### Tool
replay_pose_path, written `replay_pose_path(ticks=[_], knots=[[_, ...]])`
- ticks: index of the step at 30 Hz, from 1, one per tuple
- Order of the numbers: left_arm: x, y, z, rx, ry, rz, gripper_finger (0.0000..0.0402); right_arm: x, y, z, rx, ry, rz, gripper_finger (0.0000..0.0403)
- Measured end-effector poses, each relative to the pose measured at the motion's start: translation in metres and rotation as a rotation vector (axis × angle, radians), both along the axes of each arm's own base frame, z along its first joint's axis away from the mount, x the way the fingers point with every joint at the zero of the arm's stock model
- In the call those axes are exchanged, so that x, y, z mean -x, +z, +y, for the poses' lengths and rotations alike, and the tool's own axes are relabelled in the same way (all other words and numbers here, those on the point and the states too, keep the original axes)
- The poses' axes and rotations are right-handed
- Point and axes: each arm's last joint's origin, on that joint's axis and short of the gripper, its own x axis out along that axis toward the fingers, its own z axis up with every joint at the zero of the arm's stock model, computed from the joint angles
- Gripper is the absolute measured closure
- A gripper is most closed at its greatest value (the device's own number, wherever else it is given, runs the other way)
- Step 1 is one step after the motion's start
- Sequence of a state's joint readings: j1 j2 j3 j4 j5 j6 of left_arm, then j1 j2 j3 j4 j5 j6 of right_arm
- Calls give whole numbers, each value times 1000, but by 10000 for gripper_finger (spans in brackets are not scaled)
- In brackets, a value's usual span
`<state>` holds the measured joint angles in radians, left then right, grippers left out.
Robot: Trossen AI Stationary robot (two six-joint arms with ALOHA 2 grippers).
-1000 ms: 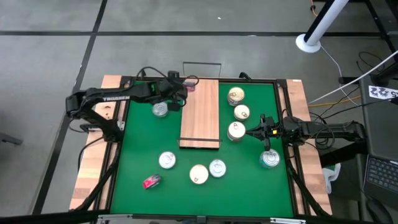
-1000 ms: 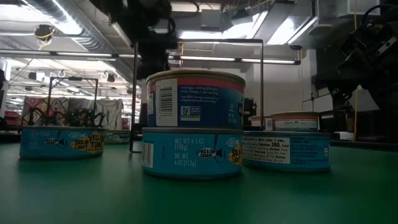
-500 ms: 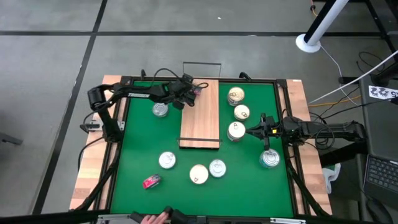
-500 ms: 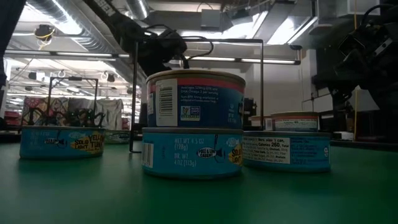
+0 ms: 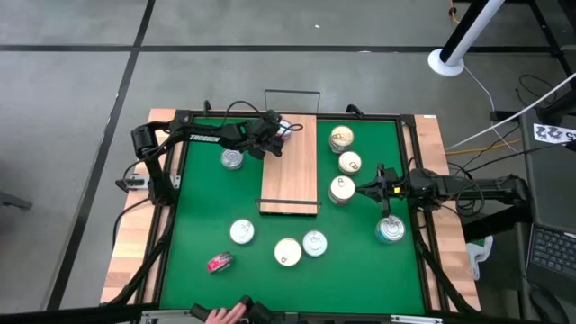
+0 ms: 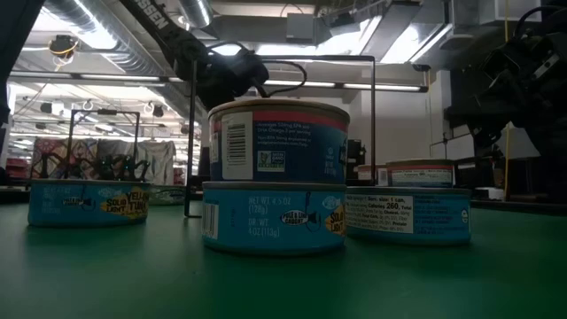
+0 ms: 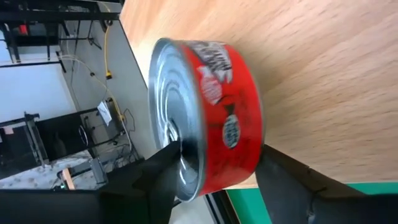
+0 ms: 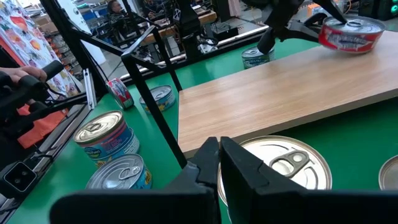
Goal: Stack canned seafood by type on shelf
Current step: Put the red tuna can on the shelf, then stack the red tuna can on top of the red tuna can on the shelf
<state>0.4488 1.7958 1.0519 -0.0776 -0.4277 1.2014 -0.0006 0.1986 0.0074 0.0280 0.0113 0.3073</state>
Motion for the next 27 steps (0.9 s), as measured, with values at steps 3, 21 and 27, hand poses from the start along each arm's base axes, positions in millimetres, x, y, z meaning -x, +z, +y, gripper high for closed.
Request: replay_pose_path(ticks=[3,21,27], knots=[[0,0,0,3,16,-14,179,0,0,0,0,0,0,384],[8,19,-7,-79,187,-40,160,0,0,0,-1,1,0,384],[28,48,-26,-5,270,-94,160,0,0,0,-2,2,0,384]])
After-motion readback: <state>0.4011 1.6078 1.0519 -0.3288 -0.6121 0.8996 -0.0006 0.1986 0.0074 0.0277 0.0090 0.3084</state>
